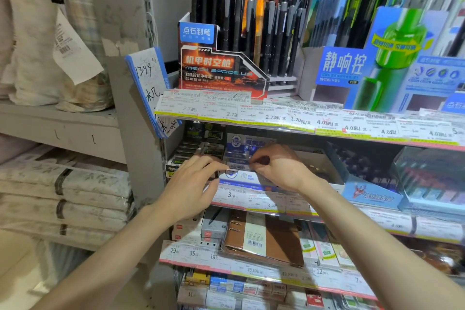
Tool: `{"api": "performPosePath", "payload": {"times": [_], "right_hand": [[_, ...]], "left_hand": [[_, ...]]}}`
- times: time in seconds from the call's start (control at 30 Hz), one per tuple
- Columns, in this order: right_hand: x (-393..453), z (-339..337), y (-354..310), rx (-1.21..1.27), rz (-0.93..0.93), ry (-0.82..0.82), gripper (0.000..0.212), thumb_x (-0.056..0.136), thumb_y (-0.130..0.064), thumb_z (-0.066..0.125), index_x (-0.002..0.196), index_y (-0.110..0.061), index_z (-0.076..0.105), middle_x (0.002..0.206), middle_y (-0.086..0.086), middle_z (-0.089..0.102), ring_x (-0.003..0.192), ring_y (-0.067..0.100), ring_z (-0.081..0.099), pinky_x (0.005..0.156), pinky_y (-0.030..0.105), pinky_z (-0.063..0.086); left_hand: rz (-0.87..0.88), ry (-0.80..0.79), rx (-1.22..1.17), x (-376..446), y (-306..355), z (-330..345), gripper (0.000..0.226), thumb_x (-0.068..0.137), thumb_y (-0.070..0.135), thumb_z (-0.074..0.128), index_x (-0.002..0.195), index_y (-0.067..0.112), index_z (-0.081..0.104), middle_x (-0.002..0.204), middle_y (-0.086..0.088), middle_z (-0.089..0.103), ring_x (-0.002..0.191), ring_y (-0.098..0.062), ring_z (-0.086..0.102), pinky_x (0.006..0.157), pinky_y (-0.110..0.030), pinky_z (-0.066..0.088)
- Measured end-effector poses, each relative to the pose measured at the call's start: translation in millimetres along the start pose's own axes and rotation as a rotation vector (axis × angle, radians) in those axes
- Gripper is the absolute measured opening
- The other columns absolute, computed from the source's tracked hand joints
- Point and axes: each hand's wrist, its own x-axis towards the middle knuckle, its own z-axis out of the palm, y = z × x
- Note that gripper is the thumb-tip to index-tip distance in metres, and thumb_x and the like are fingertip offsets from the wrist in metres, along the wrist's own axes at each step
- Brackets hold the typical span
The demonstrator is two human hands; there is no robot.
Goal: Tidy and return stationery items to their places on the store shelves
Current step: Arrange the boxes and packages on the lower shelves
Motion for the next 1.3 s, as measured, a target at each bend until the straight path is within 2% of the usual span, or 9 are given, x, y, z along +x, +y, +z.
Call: {"api": "performPosePath", "payload": {"times": [0.3, 0.43, 0.63, 0.77, 0.83, 1.03, 1.13, 1.2, 1.3], "right_hand": [[7.7, 8.1, -6.8, 0.044, 0.046, -0.016, 0.010, 0.088, -0.032, 0.069, 0.093, -0.030, 0.078, 0.086, -0.015, 0.071, 0.079, 0.008, 0.066, 0.075, 0.026, 0.054], [5.2, 4.0, -7.9, 0.047, 0.054, -0.016, 0.010, 0.089, -0.032, 0.069, 0.093, -0.030, 0.078, 0.091, -0.012, 0.074, 0.081, 0.008, 0.066, 0.075, 0.027, 0.056], [1.4, 4.3, -9.9, 0.063, 0.066, 0.010, 0.012, 0.090, -0.027, 0.068, 0.093, -0.028, 0.079, 0.091, -0.011, 0.075, 0.078, 0.006, 0.065, 0.078, 0.027, 0.057], [-0.4, 4.1, -11.6, 0.085, 0.058, 0.017, 0.013, 0.091, -0.025, 0.067, 0.094, -0.028, 0.079, 0.087, -0.014, 0.071, 0.080, 0.006, 0.066, 0.080, 0.028, 0.057], [-3.8, 3.5, -12.7, 0.077, 0.065, 0.014, 0.014, 0.092, -0.026, 0.065, 0.097, -0.028, 0.078, 0.093, -0.011, 0.073, 0.082, 0.010, 0.066, 0.081, 0.029, 0.056], [-28.9, -2.4, -18.9, -0.030, 0.071, 0.210, 0.025, 0.097, -0.036, 0.055, 0.116, -0.027, 0.068, 0.107, -0.002, 0.072, 0.091, 0.018, 0.064, 0.072, 0.027, 0.049], [-51.2, 0.4, -16.8, -0.153, 0.097, 0.310, 0.033, 0.097, -0.045, 0.054, 0.115, -0.020, 0.066, 0.100, 0.003, 0.070, 0.092, 0.025, 0.062, 0.069, 0.030, 0.041], [-70.7, 8.1, -10.3, -0.204, 0.115, 0.362, 0.040, 0.097, -0.049, 0.052, 0.115, -0.016, 0.064, 0.102, 0.007, 0.070, 0.098, 0.031, 0.061, 0.078, 0.038, 0.045], [-107.3, 27.1, -1.5, -0.188, 0.135, 0.401, 0.053, 0.098, -0.051, 0.047, 0.132, -0.012, 0.056, 0.130, 0.009, 0.060, 0.125, 0.032, 0.050, 0.107, 0.045, 0.040]], "left_hand": [[-0.014, -0.008, -0.005, 0.1, 0.0, -0.4, 0.035, 0.094, 0.024, 0.054, 0.129, 0.024, 0.057, 0.121, 0.009, 0.057, 0.108, -0.010, 0.045, 0.092, -0.029, 0.039], [-0.010, -0.020, -0.002, 1.3, 0.4, -1.2, 0.033, 0.095, 0.023, 0.053, 0.127, 0.023, 0.057, 0.121, 0.009, 0.058, 0.106, -0.010, 0.046, 0.090, -0.030, 0.040], [-0.066, -0.050, 0.020, 5.1, 6.2, -1.5, 0.032, 0.098, 0.027, 0.047, 0.129, 0.028, 0.051, 0.117, 0.008, 0.061, 0.099, -0.013, 0.043, 0.080, -0.028, 0.029], [-0.078, -0.052, 0.011, 4.2, 7.4, -2.2, 0.032, 0.098, 0.029, 0.046, 0.130, 0.029, 0.049, 0.119, 0.008, 0.061, 0.100, -0.012, 0.043, 0.080, -0.028, 0.030], [-0.074, -0.047, 0.007, 4.2, 5.8, -0.6, 0.034, 0.098, 0.031, 0.047, 0.131, 0.030, 0.049, 0.121, 0.010, 0.061, 0.103, -0.011, 0.044, 0.082, -0.028, 0.032], [-0.044, 0.056, 0.027, -1.5, 2.8, 5.5, 0.039, 0.096, 0.032, 0.049, 0.132, 0.021, 0.053, 0.120, 0.007, 0.061, 0.106, -0.015, 0.045, 0.094, -0.035, 0.037], [-0.092, 0.171, -0.063, -7.7, 8.8, 4.5, 0.039, 0.094, 0.030, 0.051, 0.130, 0.016, 0.056, 0.122, 0.002, 0.058, 0.115, -0.018, 0.047, 0.100, -0.040, 0.040], [-0.131, 0.242, -0.149, -15.5, 15.7, 5.6, 0.039, 0.094, 0.028, 0.053, 0.131, 0.017, 0.056, 0.128, 0.002, 0.057, 0.123, -0.016, 0.046, 0.104, -0.036, 0.039], [-0.166, 0.300, -0.256, -32.1, 29.4, 10.5, 0.036, 0.094, 0.021, 0.056, 0.130, 0.020, 0.057, 0.130, 0.005, 0.056, 0.123, -0.011, 0.046, 0.104, -0.020, 0.033]]}}
